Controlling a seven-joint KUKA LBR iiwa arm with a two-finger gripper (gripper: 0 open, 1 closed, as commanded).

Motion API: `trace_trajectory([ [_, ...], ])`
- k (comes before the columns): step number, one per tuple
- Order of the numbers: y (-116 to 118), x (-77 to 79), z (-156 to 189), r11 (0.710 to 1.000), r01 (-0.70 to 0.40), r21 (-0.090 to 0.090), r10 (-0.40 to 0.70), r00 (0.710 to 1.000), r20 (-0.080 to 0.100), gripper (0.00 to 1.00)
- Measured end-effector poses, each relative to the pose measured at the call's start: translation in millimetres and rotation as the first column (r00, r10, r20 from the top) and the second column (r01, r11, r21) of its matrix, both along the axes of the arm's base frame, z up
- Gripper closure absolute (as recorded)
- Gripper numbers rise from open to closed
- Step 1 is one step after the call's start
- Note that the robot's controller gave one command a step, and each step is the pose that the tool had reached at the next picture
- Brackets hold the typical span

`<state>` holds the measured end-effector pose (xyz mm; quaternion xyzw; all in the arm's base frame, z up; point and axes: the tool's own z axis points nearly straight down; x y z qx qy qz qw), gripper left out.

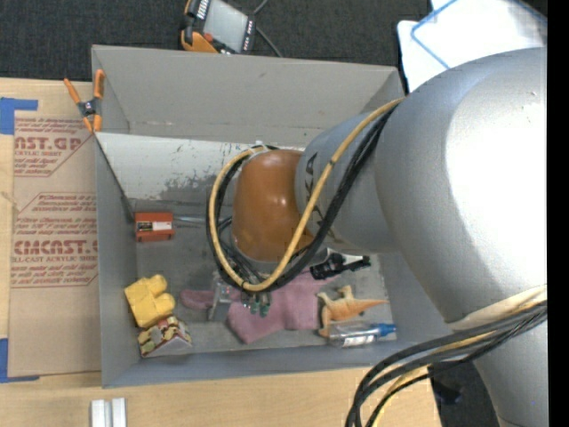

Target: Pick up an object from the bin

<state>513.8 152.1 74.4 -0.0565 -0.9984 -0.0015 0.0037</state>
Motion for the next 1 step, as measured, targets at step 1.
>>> trace_trajectory([
  [1, 0.1, -0.1, 0.3, 1.000, 0.000, 0.000, 0.000, 1.000, 0.000, 1.00],
])
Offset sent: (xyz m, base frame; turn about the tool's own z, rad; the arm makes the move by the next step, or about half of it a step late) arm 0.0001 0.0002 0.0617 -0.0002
